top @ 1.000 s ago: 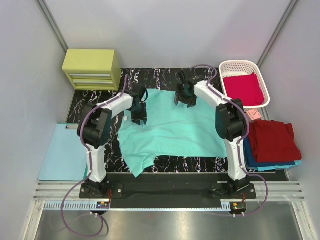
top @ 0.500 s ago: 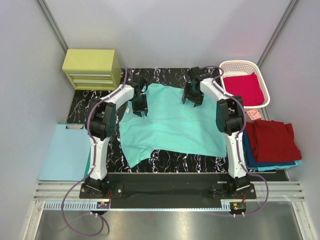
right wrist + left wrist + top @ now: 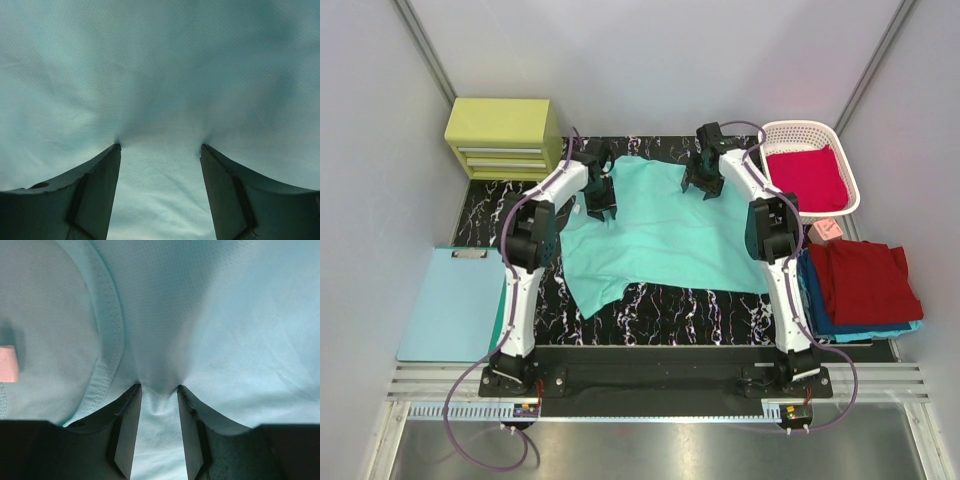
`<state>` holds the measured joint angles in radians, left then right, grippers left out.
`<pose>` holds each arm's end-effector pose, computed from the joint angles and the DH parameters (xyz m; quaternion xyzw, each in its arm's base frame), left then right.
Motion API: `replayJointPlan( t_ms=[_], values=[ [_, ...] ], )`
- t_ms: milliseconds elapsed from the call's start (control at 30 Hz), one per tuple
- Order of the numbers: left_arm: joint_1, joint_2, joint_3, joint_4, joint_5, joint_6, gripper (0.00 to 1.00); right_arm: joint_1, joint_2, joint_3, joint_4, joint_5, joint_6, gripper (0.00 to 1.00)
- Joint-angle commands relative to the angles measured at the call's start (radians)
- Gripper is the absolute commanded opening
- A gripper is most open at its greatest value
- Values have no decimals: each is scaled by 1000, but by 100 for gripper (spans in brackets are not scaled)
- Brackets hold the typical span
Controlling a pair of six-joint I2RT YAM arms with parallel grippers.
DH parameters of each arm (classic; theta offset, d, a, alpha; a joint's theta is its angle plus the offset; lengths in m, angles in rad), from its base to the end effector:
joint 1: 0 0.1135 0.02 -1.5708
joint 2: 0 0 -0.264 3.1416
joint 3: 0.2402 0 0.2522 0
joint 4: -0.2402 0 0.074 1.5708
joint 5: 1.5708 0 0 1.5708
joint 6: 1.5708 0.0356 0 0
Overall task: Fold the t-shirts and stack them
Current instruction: Flatten out the tshirt
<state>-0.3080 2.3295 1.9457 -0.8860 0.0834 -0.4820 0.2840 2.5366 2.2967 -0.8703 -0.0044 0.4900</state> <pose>0.4600 -0.1495 0.1644 -0.0796 0.9846 -0.0957 0.1224 0.5165 0.1509 0.1655 0.0996 0.9685 0.0881 0.2106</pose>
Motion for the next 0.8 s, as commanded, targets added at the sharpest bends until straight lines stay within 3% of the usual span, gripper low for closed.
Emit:
replayJointPlan(
  t_ms=[0, 100, 367, 433, 567, 767],
  values=[
    [23, 36, 27, 2, 1, 13, 42, -11, 79, 82, -21, -43, -16, 73],
    [24, -45, 0, 24, -49, 11, 41, -11, 44, 87, -36, -14, -43, 76],
    [21, -361, -114, 73, -56, -13, 50, 23, -275, -12, -36, 82, -45, 85],
    [-3, -455, -206, 87, -47, -20, 50, 63, -391, -158, -20, 124, -45, 86],
    [-110, -636, -445, 168, -82, -6, 51, 118, -626, -637, 121, 153, -1, 84],
    [-279, -818, -757, 211, -126, -33, 51, 176, -849, -1009, 189, 116, 65, 77]
  ],
)
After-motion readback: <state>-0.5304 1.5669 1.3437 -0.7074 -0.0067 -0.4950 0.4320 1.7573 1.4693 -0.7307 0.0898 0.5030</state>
